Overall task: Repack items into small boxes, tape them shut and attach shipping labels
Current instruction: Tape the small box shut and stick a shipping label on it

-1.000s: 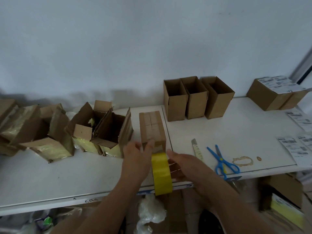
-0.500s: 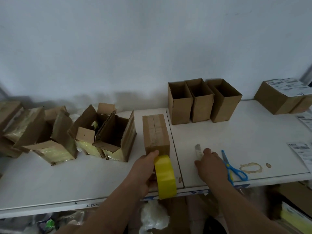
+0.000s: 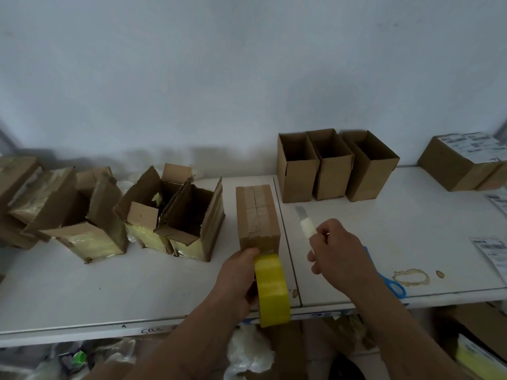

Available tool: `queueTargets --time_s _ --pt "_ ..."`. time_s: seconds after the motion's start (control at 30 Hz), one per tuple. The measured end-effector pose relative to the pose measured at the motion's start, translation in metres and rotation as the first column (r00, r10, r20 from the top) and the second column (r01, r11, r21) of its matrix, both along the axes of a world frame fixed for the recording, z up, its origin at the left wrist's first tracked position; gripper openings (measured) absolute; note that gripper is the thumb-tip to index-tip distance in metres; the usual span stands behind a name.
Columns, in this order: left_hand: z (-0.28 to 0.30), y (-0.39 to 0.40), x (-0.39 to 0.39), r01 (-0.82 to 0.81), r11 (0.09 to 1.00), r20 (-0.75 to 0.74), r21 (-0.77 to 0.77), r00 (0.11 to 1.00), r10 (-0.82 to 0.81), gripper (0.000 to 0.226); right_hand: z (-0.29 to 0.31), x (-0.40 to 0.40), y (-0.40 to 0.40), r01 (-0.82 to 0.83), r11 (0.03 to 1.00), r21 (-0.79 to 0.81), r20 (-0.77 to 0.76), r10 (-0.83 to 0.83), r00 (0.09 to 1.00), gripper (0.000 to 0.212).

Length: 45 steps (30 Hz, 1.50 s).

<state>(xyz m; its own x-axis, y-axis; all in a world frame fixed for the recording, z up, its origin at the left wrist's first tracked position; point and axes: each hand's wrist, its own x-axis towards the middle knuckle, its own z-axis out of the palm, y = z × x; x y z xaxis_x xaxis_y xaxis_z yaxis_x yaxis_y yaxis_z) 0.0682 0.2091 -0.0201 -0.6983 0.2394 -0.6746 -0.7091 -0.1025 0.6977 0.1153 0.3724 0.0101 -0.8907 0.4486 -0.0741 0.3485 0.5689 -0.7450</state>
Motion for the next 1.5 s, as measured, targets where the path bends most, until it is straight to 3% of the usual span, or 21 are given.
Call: queueTargets --time_s 0.07,0.2,0.3,0.47,0.83,1.1,1.23,1.3,1.37,1.43,1.5 --pt "-0.001 0.002 0.000 -0.018 1.000 -0.009 -0.017 1.000 0.018 0.014 0.006 0.004 -0.007 -0.112 0.993 0.035 -0.025 0.113 0.993 0.005" --pt "-0.004 0.004 -0.001 -0.045 0.998 -0.015 -0.040 0.999 0.044 0.011 -0.002 0.004 -0.008 -0.277 0.922 0.271 -0.079 0.308 0.948 0.013" --pt "-0.008 0.007 -0.002 -0.067 0.997 -0.012 -0.046 0.998 0.066 0.018 -0.006 0.003 -0.006 -0.259 0.912 0.318 -0.117 0.309 0.944 0.022" --pt "-0.014 0.010 -0.006 -0.084 0.994 -0.014 -0.063 0.996 0.084 0.021 -0.008 0.001 -0.005 -0.314 0.891 0.329 -0.012 0.337 0.941 0.026" --pt "-0.015 0.011 -0.011 -0.080 0.994 0.001 -0.076 0.997 0.080 0.023 -0.017 -0.005 -0.001 -0.290 0.870 0.398 0.086 0.280 0.956 0.031" --pt "-0.013 0.009 -0.012 -0.041 0.997 -0.008 -0.061 0.999 0.041 0.024 -0.041 -0.004 0.031 -0.257 0.877 0.406 0.327 0.123 0.937 0.033" --pt "-0.013 0.006 -0.010 -0.022 0.997 -0.025 -0.069 0.999 0.020 0.020 -0.055 -0.007 0.032 -0.270 0.843 0.465 0.433 0.050 0.900 0.051" --pt "-0.011 0.004 -0.009 -0.011 0.997 -0.035 -0.072 0.999 0.009 0.016 -0.050 -0.009 0.029 -0.226 0.835 0.502 0.355 0.040 0.934 0.053" --pt "-0.010 0.002 -0.009 -0.002 0.996 -0.043 -0.084 0.999 -0.001 0.015 -0.042 -0.016 0.022 -0.157 0.847 0.508 0.140 0.098 0.985 0.047" --pt "-0.009 0.001 -0.008 0.002 0.996 -0.051 -0.093 0.999 -0.006 0.016 -0.033 -0.026 0.012 -0.145 0.874 0.464 -0.080 0.205 0.976 0.044" --pt "-0.008 -0.001 -0.008 0.010 0.995 -0.059 -0.101 0.998 -0.016 0.017 -0.028 -0.035 0.002 -0.245 0.888 0.390 -0.161 0.328 0.931 0.040"
